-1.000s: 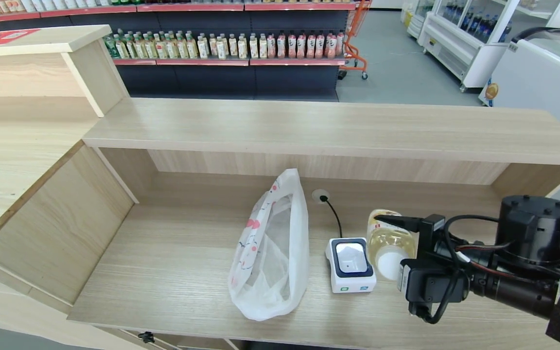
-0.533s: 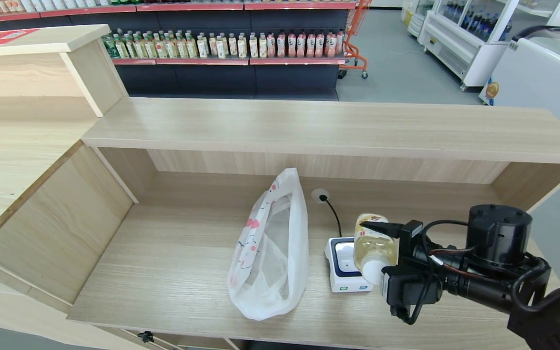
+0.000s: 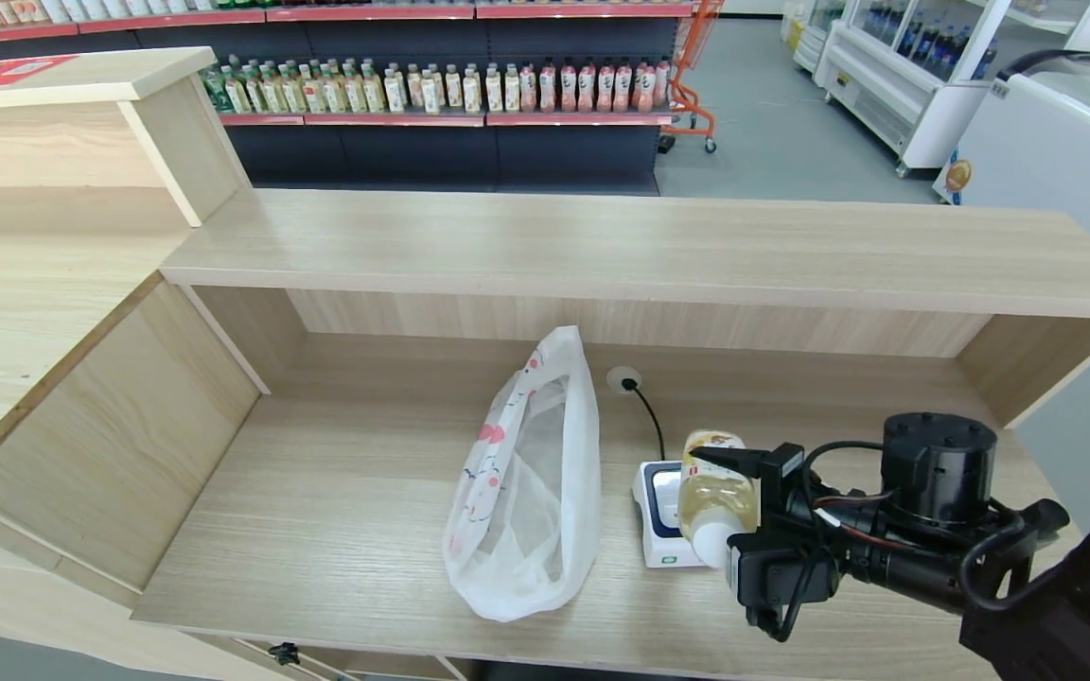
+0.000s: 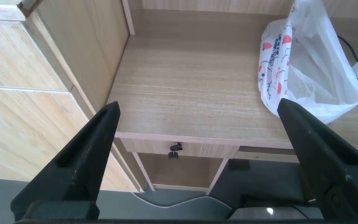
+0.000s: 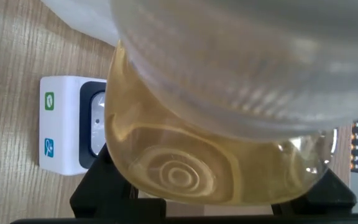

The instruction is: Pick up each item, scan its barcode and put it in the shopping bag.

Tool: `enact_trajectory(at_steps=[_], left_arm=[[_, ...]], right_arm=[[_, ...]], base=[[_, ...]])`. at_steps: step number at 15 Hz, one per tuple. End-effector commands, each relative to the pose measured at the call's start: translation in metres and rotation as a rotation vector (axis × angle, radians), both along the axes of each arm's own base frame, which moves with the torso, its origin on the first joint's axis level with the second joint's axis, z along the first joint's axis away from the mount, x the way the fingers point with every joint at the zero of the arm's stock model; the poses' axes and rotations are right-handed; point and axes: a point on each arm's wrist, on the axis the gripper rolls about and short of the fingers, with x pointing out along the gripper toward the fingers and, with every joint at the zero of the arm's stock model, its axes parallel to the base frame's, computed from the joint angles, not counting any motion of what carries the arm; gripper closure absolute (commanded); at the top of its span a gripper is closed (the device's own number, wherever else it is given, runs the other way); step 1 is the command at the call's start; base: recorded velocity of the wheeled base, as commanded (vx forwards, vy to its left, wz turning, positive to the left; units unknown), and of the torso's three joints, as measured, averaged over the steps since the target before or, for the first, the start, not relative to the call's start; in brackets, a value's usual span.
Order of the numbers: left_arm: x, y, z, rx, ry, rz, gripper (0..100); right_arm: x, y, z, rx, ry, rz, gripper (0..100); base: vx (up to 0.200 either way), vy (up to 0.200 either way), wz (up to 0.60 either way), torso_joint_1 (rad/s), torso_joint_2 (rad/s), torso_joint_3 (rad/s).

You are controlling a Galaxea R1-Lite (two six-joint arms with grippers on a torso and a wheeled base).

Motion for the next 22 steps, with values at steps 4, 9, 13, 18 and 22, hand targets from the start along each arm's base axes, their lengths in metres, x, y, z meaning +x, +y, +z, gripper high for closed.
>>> enact_trajectory(at_steps=[4, 9, 13, 18, 22], left_arm=[[0.000, 0.000, 0.000, 0.000, -0.001, 0.000, 0], [0.000, 0.000, 0.000, -0.002, -0.001, 0.000, 0], [0.000, 0.000, 0.000, 0.000, -0.001, 0.000, 0], [0.000, 0.000, 0.000, 0.000, -0.001, 0.000, 0], [0.000, 0.000, 0.000, 0.000, -0.001, 0.000, 0]], right_arm=[[0.008, 0.004, -0.011, 0.024, -0.044, 0.019, 100], [0.008, 0.004, -0.025, 0.027, -0.048, 0.022, 100], [0.011, 0.005, -0.033, 0.041, -0.071, 0.020, 100], [0.014, 0.005, -0.040, 0.031, -0.054, 0.017, 100], [0.015, 0.005, -0.044, 0.025, -0.043, 0.017, 100]], base=[[0.000, 0.000, 0.00, 0.000, 0.00, 0.000], [0.000, 0.000, 0.00, 0.000, 0.00, 0.000], [0.000, 0.000, 0.00, 0.000, 0.00, 0.000], [0.000, 0.000, 0.00, 0.000, 0.00, 0.000], [0.000, 0.000, 0.00, 0.000, 0.00, 0.000]])
